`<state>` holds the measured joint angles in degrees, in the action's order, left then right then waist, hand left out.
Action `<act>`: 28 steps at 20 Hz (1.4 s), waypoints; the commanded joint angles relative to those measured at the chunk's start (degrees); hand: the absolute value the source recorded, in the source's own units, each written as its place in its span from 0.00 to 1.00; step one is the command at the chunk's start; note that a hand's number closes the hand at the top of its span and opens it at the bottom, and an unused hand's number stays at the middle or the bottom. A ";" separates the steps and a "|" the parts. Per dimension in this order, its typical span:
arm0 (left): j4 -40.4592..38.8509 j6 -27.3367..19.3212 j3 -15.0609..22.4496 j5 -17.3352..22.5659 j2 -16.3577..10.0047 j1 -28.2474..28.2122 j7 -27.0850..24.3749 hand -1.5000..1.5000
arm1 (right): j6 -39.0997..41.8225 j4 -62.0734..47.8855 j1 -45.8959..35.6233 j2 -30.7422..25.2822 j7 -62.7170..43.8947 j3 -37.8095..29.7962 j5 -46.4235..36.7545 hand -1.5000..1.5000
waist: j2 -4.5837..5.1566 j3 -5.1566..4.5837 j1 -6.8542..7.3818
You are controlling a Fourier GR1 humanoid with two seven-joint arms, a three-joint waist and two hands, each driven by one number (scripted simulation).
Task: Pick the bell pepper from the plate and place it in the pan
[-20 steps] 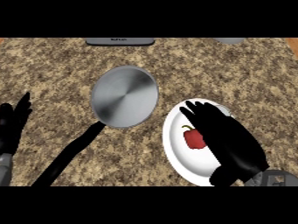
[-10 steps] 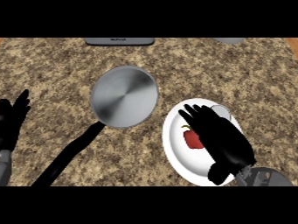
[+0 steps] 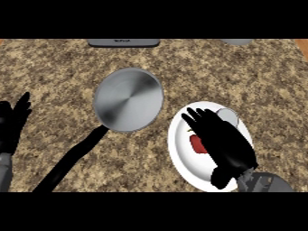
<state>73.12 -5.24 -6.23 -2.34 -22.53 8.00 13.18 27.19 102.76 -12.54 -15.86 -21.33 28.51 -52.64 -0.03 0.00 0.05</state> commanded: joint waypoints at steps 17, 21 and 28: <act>-0.40 2.75 -3.17 -3.57 1.75 1.10 0.08 0.50 | -8.25 -14.04 -4.24 2.15 11.65 -2.86 -13.72 1.00 | 0.03 0.00 -0.05; 1.04 4.31 -5.09 -2.93 1.38 0.96 1.03 0.50 | -10.27 -16.41 -4.27 4.28 14.35 -5.32 -14.95 1.00 | 0.03 0.00 0.01; 3.33 0.76 -3.52 -4.73 3.75 -3.08 1.40 0.50 | -2.58 -3.34 12.05 5.72 -7.35 -10.72 -14.50 1.00 | -0.59 -0.06 -2.62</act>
<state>75.98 -3.31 -9.78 -6.55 -19.55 6.03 14.34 22.00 96.11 -7.87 -10.29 -20.55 21.39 -67.10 -0.62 -0.23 -1.11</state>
